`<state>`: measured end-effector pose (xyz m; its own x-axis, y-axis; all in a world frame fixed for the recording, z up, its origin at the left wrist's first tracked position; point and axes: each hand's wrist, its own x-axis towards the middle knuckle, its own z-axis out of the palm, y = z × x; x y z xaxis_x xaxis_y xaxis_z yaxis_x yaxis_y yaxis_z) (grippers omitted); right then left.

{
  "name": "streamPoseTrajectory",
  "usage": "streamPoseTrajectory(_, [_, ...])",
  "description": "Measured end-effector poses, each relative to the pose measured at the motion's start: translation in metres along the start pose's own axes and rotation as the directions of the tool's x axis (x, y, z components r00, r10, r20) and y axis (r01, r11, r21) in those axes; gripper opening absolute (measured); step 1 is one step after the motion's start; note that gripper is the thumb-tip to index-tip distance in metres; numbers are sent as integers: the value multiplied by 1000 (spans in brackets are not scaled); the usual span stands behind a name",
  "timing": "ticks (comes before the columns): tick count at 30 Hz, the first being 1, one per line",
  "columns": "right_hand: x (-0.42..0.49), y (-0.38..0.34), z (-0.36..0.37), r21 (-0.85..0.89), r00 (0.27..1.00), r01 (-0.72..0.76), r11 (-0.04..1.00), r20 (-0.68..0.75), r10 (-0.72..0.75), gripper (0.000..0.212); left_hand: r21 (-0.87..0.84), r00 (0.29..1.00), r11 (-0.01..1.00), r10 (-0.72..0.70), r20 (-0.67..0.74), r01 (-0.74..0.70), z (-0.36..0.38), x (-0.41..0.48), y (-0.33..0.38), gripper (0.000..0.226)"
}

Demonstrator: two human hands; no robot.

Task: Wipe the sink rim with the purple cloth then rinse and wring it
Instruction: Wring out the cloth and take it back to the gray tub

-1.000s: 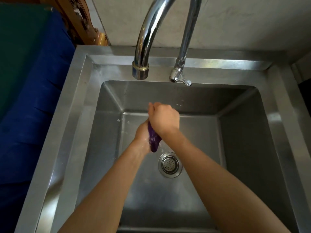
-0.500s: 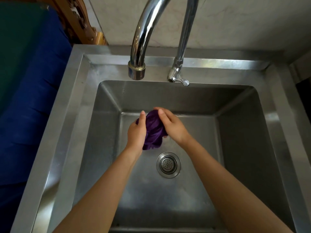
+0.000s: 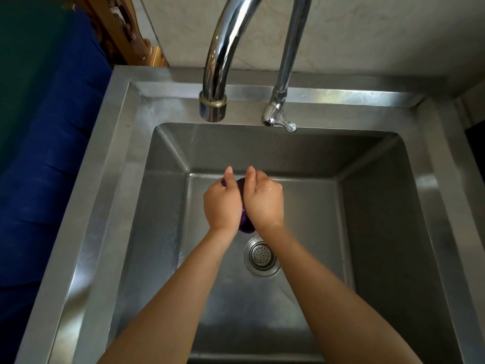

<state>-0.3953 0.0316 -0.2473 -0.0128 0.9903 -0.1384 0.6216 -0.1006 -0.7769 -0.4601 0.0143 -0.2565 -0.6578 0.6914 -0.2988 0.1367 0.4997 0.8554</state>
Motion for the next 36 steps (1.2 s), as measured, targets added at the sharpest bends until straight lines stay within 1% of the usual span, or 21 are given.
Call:
streamPoseTrajectory(4, [4,0,-1,144,971,-220,965,128,202,41,106,984,978,179,6,-178,0,3,-2,55])
streamPoseTrajectory(6, [10,2,-3,185,929,-329,926,239,282,41,142,964,953,260,58,-266,-3,6,-4,54])
streamPoseTrajectory(7, [14,4,-5,217,903,-380,899,300,309,43,151,959,949,263,107,-277,-7,9,-4,52])
streamPoseTrajectory(9, [21,9,-17,257,865,-438,861,382,326,42,136,969,975,146,201,-175,-13,15,-2,45])
streamPoseTrajectory(11, [26,17,-29,273,879,-399,875,387,280,36,19,951,996,-86,298,85,-20,25,-6,33])
streamPoseTrajectory(12, [27,20,-33,275,892,-365,889,376,250,32,-68,902,971,-185,390,229,-26,30,-9,26])
streamPoseTrajectory(13, [28,23,-37,281,901,-340,897,370,226,29,-123,828,932,-236,509,341,-32,34,-12,22])
streamPoseTrajectory(14, [28,25,-40,295,904,-327,898,373,207,26,-139,744,901,-244,623,412,-39,38,-16,25])
streamPoseTrajectory(16, [28,26,-44,381,905,-323,866,391,166,23,-125,584,853,-232,778,507,-48,41,-19,33])
streamPoseTrajectory(17, [28,26,-45,428,902,-327,842,408,142,23,-110,513,834,-224,829,541,-51,41,-18,30])
streamPoseTrajectory(19, [28,24,-47,494,888,-330,804,451,87,21,-68,414,805,-228,881,589,-54,38,-12,25])
streamPoseTrajectory(21, [29,21,-47,506,880,-312,804,474,44,22,-1,335,819,-233,913,574,-52,34,-7,43])
streamPoseTrajectory(23, [32,19,-49,510,859,-327,795,511,25,25,31,290,813,-243,926,581,-50,31,-6,63])
streamPoseTrajectory(25, [34,20,-55,587,805,-433,684,594,0,27,1,258,748,-229,939,664,-50,29,-9,77])
streamPoseTrajectory(27, [37,26,-65,652,750,-499,571,655,-93,36,-17,203,680,-195,960,733,-52,28,-12,84])
streamPoseTrajectory(29, [38,33,-73,661,721,-458,594,667,-186,42,-17,106,639,-101,989,769,-54,24,-13,82])
streamPoseTrajectory(31, [38,36,-75,679,720,-403,614,649,-245,41,-33,51,572,-16,999,819,-53,23,-16,85])
streamPoseTrajectory(32, [37,36,-75,695,725,-394,602,637,-261,40,-50,41,515,27,999,856,-52,22,-17,82])
streamPoseTrajectory(33, [36,35,-75,708,730,-388,590,627,-273,39,-75,55,471,55,997,879,-52,18,-14,74])
streamPoseTrajectory(35, [36,33,-73,708,743,-353,612,610,-276,38,-133,146,479,10,989,868,-52,13,-11,58])
streamPoseTrajectory(36, [37,33,-72,693,756,-329,642,601,-261,37,-151,192,494,-33,981,856,-52,11,-10,56])
